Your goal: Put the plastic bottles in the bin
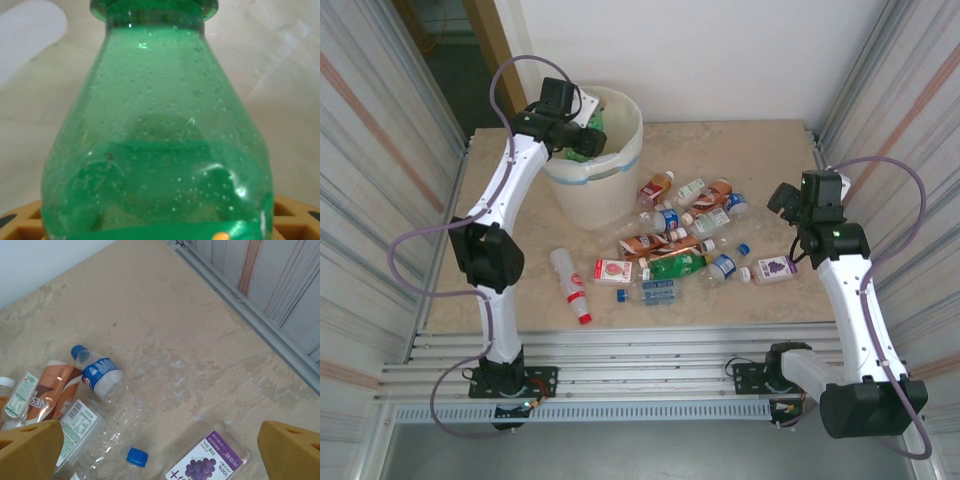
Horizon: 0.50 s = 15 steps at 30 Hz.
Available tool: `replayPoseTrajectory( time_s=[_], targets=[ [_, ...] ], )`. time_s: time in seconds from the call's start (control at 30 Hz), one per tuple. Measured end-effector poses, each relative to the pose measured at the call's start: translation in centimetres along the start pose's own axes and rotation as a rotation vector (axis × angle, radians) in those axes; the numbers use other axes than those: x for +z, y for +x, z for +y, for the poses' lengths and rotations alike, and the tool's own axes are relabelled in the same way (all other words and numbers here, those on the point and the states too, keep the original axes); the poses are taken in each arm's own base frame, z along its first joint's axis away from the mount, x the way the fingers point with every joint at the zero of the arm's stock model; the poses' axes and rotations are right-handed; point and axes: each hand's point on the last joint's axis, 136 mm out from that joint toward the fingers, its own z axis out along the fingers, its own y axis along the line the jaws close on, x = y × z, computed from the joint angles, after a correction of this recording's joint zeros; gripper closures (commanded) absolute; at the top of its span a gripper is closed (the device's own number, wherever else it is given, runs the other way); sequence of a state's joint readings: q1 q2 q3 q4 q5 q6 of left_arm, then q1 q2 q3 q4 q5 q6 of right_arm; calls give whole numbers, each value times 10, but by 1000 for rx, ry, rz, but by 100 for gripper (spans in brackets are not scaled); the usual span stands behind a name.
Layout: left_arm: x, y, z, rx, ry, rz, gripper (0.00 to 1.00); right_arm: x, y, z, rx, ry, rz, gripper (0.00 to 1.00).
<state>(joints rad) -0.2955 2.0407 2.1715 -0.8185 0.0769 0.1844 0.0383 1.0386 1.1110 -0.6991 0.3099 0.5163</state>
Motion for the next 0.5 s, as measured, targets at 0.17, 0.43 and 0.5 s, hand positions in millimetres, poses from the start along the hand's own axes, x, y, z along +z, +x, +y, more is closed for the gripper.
replayPoseTrajectory(
  time_s=[0.17,0.43,0.5],
  targets=[
    [-9,-13,4,-3,-18,-36,14,0,0,-2,2,5,1,2],
    [-22,-28,7,-42,-31,-83,8,0,-1,-7,13,18,-2,2],
    [-27,-30,6,-53,-32,-94,5,-1,1,-9,14,17,-4,2]
  ],
)
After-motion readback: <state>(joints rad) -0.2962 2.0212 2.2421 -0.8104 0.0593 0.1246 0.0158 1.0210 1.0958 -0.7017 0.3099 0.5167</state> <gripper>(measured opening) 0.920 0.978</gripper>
